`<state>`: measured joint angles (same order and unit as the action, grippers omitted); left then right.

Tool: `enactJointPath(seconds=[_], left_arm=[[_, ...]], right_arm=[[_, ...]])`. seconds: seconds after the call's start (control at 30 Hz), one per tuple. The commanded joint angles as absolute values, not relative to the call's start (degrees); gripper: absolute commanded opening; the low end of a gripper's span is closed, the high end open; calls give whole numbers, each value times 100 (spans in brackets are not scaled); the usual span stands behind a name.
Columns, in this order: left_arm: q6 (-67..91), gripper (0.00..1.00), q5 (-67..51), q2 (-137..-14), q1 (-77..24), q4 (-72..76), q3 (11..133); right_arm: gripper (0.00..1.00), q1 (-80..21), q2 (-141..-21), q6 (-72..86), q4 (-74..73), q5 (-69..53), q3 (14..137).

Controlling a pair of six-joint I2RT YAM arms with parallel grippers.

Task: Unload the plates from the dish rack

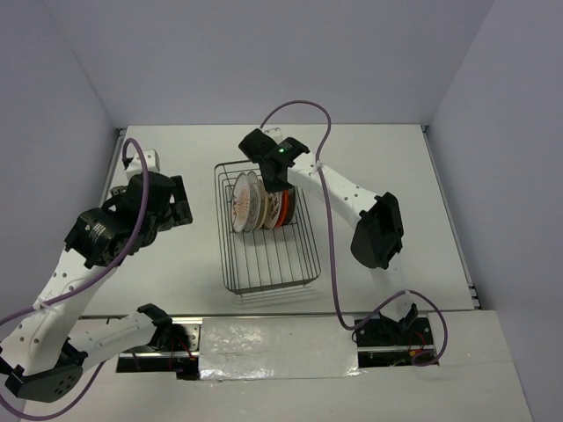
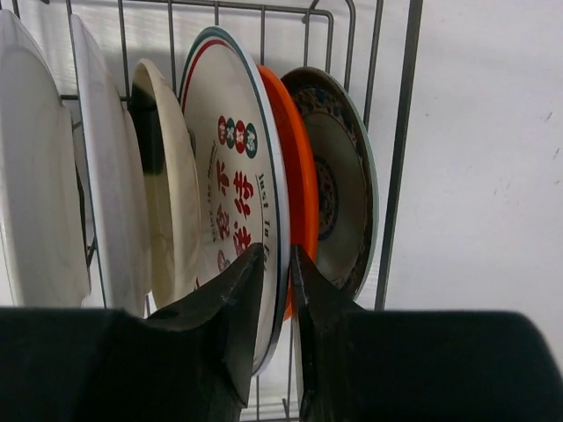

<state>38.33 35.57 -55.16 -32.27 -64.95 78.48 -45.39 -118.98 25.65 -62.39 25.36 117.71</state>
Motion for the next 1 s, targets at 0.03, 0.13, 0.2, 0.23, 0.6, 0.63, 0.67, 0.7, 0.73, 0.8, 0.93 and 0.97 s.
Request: enactJointPath(seconds=[0.03,0.13,0.2,0.23,0.6,0.63,0.67,0.7,0.73,0.8,0.93,0.97], left_arm=[[3612,100,3489,-5598,-3199,-6276,7831],[3534,100,3507,-5651,-3199,-6223,7848],[3481,100,3568,-5678,-3199,-6214,7884],[3428,100,3612,-5678,-3191,-6188,7927],[3331,100,3437,-5897,-3182,-5994,8007],[3331,100,3419,-5897,-3182,-5977,7998],[3331,99,3367,-5897,-3182,-5942,7972],[3340,100,3340,-5889,-3182,-5924,7963],[3349,100,3314,-5889,-3173,-5898,7954],[3375,100,3156,-5915,-3164,-5854,7963],[3340,99,2752,-5924,-3155,-5757,8068],[3262,100,2638,-5906,-3147,-5722,8077]], right_arm=[[20,-4553,-11970,2628,-6090,2803,12049],[14,-4553,-12085,2707,-6222,2900,12199],[9,-4561,-12103,2847,-6450,3049,12443],[9,-4579,-12085,2935,-6616,3137,12550],[4,-3895,-10403,3426,-7647,4008,13467],[4,-3720,-10128,3463,-7499,3964,12943],[4,-3326,-9533,3419,-7271,3868,12598],[4,-3070,-9223,3393,-6947,3737,12142],[4,-2763,-8950,3366,-6178,3213,11172],[4,-1738,-8257,3323,-4722,1978,9574],[0,-126,-7639,3839,-1689,-220,7031],[0,155,-7655,4180,-1270,-481,6735]])
